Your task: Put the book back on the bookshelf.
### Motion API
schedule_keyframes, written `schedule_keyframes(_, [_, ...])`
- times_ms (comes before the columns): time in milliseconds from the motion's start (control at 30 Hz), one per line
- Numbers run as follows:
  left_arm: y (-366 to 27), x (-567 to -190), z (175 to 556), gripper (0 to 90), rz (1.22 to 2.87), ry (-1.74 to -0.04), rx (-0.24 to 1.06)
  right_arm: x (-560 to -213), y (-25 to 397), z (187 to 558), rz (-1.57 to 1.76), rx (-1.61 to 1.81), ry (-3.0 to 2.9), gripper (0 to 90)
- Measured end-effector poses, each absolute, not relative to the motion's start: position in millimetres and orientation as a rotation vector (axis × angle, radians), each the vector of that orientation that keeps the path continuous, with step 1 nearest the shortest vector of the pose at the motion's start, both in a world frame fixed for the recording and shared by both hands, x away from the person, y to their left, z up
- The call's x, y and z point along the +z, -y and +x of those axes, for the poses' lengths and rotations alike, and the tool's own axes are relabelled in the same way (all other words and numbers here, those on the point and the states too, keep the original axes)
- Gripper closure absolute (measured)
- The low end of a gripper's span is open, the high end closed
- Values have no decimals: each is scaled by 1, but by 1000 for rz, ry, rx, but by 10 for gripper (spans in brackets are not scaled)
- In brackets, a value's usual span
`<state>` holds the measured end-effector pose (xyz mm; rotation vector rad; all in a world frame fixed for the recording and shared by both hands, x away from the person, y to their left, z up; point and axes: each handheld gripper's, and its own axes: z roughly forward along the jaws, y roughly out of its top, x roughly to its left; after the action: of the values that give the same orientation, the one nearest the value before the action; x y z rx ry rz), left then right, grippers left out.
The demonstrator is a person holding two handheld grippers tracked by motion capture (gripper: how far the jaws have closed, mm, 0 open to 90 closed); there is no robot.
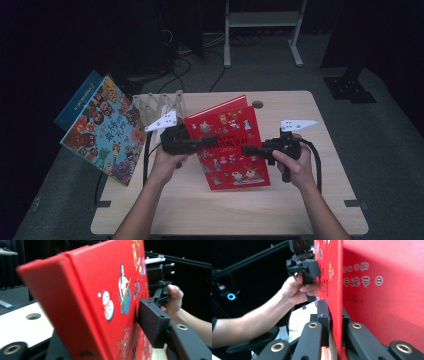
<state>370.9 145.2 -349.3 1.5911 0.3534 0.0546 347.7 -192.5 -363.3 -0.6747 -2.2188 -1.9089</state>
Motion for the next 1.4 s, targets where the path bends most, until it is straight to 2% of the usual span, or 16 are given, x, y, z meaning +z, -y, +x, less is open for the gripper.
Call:
schedule_keyframes(400, [-144,-345,367,691,1609,-264,18,-371,188,353,-652,-1822,2306,768])
schedule_keyframes(567, [-141,-340,365,731,1607,-251,-1,-371,189,353,-644,-1812,2321,741])
schedule_keyframes(867, [-138,-334,365,762,1611,-257,6,-368,197,352,-628,-1773,2399,635])
schedule_keyframes(1067, [-142,-332,365,790,1596,-290,39,-366,214,352,-704,-1747,2481,615])
schedule_keyframes(1200, [-148,-327,364,795,1587,-319,92,-371,228,354,-825,-1724,2549,556])
schedule_keyframes(1400, [-157,-322,360,794,1589,-350,137,-384,241,363,-1059,-1686,2669,403])
